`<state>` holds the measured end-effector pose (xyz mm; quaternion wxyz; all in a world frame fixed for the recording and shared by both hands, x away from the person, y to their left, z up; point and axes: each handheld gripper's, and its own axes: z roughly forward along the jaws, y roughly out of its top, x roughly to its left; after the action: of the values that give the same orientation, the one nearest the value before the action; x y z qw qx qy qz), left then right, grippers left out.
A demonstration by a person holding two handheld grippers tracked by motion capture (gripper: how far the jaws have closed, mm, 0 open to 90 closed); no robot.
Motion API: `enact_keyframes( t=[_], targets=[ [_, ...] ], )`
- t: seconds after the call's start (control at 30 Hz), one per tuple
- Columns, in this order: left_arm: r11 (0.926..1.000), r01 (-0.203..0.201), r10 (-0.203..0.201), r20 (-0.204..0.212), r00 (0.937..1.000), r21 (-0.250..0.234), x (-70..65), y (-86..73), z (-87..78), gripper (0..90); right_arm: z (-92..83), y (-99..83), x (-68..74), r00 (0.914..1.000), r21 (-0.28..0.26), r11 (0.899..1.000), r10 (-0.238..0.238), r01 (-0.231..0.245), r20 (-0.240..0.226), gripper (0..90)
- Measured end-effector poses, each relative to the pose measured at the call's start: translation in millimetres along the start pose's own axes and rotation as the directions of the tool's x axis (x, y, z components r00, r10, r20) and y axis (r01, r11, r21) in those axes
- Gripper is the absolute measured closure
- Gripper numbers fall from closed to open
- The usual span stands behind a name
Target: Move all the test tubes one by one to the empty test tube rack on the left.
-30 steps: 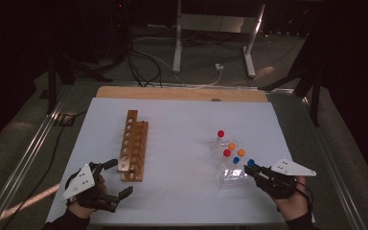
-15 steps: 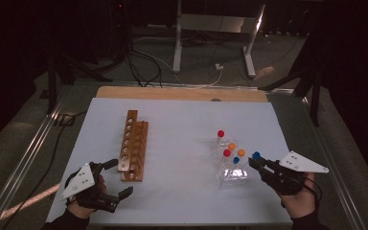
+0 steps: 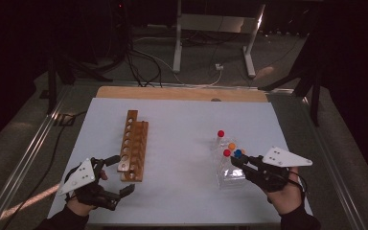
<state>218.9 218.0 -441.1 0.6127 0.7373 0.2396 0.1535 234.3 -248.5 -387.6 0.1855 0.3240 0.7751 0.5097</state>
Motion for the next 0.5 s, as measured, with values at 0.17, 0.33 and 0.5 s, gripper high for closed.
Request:
enact_keyframes(
  t=[0.17,0.33,0.5],
  targets=[
    [0.9998,0.01,-0.01,0.001,0.9999,0.017,-0.3,12.4,4.0,0.6,15.0,5.5,7.1,0.9988,0.016,1.0,-0.026,0.027,-0.04,76.5],
    [0.9993,0.024,-0.025,0.026,0.9993,0.03,-1.6,25.2,11.5,0.6,31.8,7.0,16.3,0.9951,0.039,0.998,-0.048,0.051,-0.087,76.5],
    [0.999,0.002,-0.005,0.068,0.9977,0.046,-8.3,38.2,24.0,0.6,46.2,7.3,25.2,0.9896,0.059,0.996,-0.065,0.073,-0.128,76.5]
  ],
)
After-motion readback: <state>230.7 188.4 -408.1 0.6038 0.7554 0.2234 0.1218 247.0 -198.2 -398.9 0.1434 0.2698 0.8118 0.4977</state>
